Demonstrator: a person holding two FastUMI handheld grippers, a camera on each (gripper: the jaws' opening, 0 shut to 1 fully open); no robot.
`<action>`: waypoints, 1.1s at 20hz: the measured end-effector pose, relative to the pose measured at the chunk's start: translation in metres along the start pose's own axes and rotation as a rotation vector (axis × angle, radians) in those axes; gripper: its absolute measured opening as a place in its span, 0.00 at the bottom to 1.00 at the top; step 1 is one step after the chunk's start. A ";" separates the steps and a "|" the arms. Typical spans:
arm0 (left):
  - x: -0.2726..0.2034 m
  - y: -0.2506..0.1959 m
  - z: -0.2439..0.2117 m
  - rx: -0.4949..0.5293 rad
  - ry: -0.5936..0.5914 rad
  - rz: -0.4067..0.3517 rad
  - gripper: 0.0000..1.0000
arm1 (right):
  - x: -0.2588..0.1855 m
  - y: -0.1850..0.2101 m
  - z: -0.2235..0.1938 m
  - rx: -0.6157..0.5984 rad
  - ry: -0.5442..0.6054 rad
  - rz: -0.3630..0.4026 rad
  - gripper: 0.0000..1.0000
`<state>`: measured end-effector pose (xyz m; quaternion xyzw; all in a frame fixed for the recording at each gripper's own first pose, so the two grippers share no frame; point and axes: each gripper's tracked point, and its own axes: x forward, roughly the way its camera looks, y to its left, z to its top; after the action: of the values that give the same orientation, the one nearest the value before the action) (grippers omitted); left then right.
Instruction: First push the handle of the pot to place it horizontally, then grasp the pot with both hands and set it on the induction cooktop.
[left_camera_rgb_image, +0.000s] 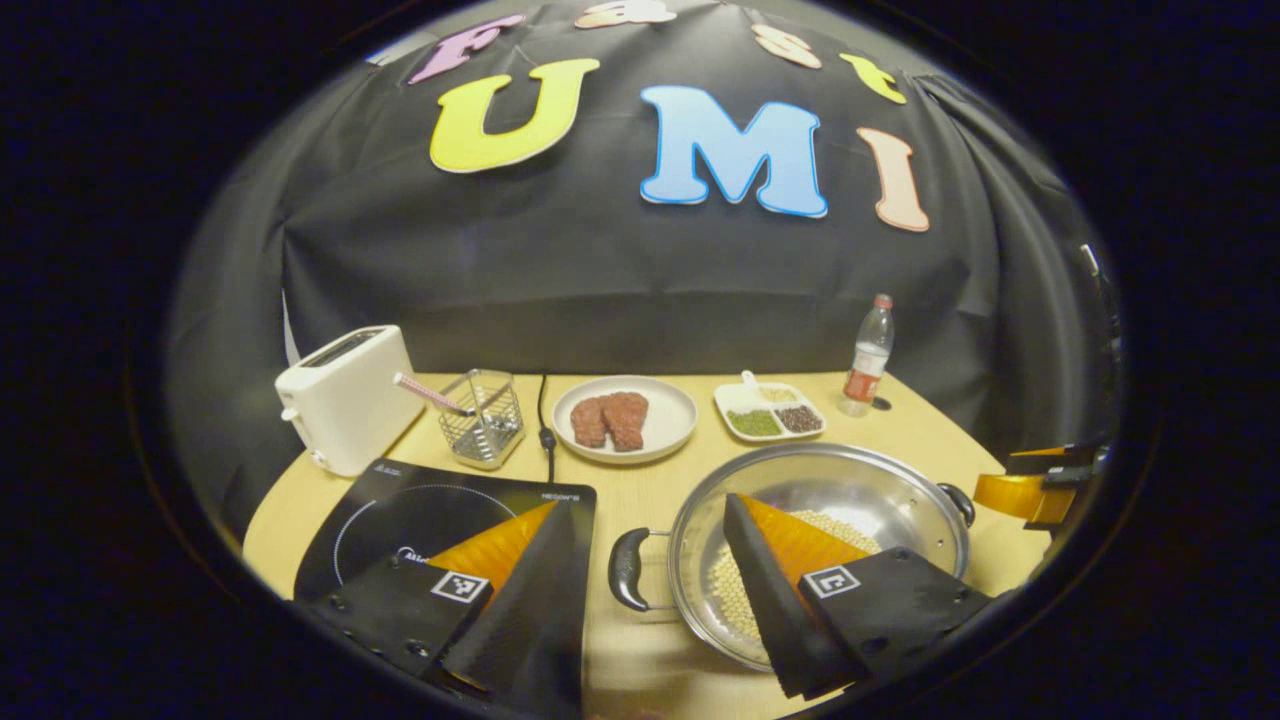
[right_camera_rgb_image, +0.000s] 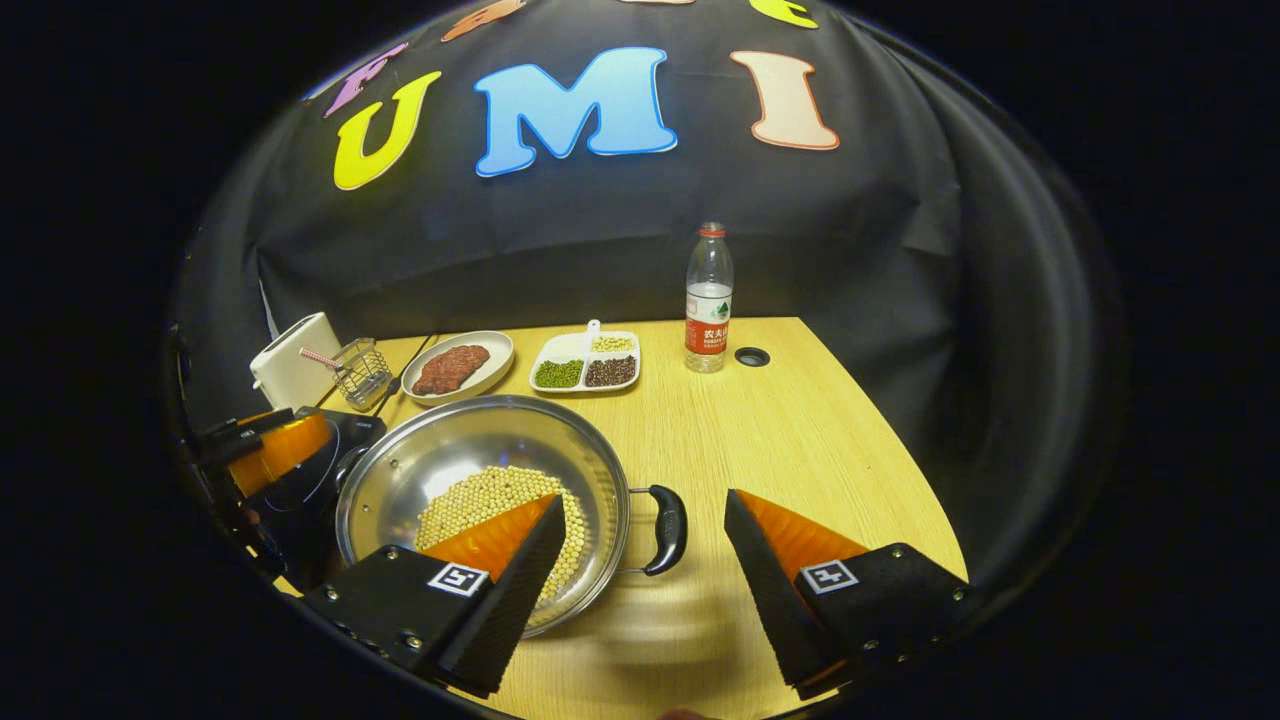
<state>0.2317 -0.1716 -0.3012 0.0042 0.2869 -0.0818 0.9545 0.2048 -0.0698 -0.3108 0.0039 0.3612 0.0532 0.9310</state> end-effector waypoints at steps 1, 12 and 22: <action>0.005 0.001 -0.009 0.001 0.022 -0.003 0.99 | 0.003 0.001 -0.001 0.003 0.006 -0.003 0.98; 0.051 -0.010 -0.057 -0.011 0.184 -0.050 0.99 | 0.038 0.004 -0.021 0.036 0.102 -0.023 0.98; 0.062 -0.016 -0.065 0.042 0.216 -0.039 0.96 | 0.058 0.006 -0.047 0.066 0.191 -0.021 0.99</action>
<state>0.2441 -0.1930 -0.3890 0.0275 0.3862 -0.1053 0.9160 0.2150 -0.0596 -0.3840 0.0257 0.4499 0.0318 0.8921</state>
